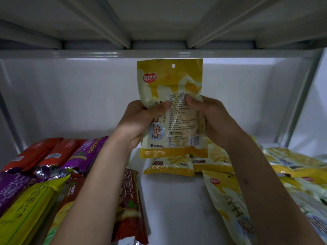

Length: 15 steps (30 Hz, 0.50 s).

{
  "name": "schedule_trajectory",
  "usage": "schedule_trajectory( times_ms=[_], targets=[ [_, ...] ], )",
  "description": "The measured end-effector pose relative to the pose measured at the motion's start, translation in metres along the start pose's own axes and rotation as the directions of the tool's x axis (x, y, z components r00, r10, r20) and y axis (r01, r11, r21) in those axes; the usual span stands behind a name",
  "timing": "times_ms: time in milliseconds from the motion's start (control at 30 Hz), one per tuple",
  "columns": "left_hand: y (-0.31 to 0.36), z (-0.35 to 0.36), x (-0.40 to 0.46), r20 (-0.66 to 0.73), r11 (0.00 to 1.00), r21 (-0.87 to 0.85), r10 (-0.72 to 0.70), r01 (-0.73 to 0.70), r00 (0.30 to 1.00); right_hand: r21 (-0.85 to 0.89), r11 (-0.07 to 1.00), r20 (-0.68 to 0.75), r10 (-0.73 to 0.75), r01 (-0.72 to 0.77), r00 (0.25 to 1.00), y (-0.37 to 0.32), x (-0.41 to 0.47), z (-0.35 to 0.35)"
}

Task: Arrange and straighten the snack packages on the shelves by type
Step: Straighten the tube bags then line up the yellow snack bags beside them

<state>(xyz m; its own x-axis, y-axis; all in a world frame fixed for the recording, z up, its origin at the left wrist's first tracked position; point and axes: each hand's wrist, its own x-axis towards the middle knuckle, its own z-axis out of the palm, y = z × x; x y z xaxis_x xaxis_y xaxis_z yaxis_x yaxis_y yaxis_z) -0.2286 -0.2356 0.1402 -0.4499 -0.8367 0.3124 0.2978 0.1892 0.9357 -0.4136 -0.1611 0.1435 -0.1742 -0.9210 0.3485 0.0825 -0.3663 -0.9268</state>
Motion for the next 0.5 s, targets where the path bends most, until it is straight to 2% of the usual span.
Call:
schedule_trajectory(
  times_ms=[167, 300, 433, 500],
  targets=[
    [0.0046, 0.0037, -0.0025, 0.041, 0.998, -0.063, 0.01, -0.007, 0.999, 0.004, 1.0, -0.09, -0.009, 0.009, 0.996, -0.0015, -0.0028, -0.0004],
    [0.003, 0.0055, -0.0006, -0.054, 0.99, -0.121, 0.065, -0.071, 0.996, 0.009, 1.0, -0.08, 0.006, -0.005, 0.997, -0.0004, -0.0029, 0.002],
    [0.0021, 0.0017, 0.0012, -0.037, 0.991, -0.119, 0.065, -0.069, 0.997, 0.056, 0.998, -0.041, -0.031, 0.033, 0.999, -0.0029, -0.0024, 0.0036],
    [0.0026, 0.0006, 0.0009, -0.021, 0.994, -0.094, 0.053, -0.055, 0.998, 0.074, 0.995, -0.077, -0.064, 0.069, 0.995, -0.0029, -0.0021, 0.003]
  ],
)
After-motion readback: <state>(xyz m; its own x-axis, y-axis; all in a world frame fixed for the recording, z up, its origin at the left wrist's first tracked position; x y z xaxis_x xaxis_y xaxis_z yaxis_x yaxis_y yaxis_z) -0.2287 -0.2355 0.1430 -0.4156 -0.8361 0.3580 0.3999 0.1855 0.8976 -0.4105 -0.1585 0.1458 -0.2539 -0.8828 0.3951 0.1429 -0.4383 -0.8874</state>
